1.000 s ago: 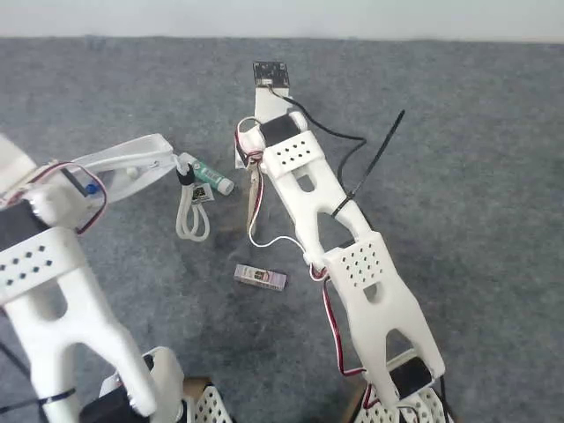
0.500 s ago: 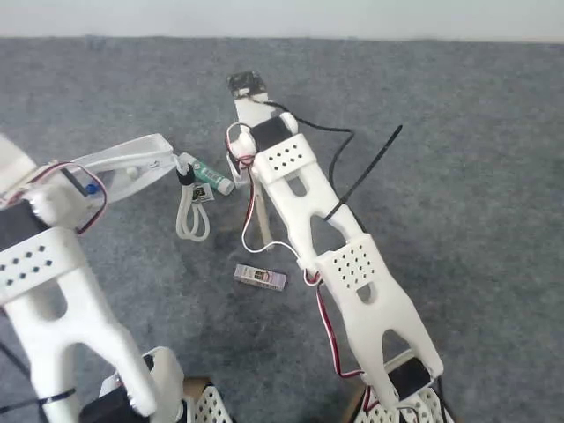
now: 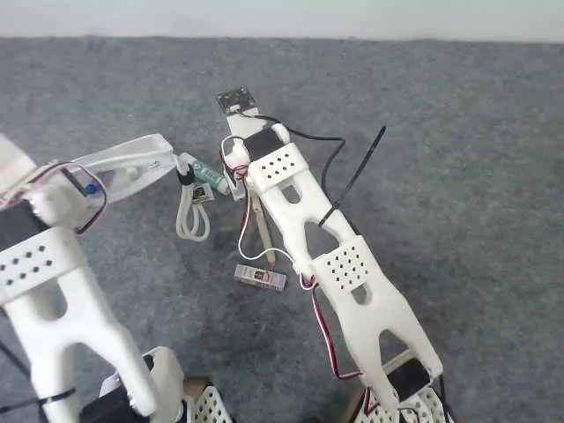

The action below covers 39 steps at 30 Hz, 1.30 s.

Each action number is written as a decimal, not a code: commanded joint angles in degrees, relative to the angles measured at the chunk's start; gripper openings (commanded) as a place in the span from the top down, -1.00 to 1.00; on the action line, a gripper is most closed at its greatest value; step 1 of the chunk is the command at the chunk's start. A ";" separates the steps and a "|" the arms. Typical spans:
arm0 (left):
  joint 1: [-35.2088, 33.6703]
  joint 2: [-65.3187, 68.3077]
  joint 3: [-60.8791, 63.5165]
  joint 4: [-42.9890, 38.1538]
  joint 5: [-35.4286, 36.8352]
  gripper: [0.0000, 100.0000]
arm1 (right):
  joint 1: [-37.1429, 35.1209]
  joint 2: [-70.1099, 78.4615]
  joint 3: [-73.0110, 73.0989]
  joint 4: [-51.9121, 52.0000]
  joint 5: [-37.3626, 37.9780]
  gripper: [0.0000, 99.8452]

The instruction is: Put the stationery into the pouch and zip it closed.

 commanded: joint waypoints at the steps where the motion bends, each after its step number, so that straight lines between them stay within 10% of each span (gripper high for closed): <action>1: -0.26 -0.62 -0.57 -1.93 0.53 0.98 | -0.92 -0.22 -1.41 1.71 0.70 0.99; 39: -0.26 -0.62 -0.57 -1.93 0.44 0.98 | -0.31 -16.57 -0.88 14.37 8.00 0.99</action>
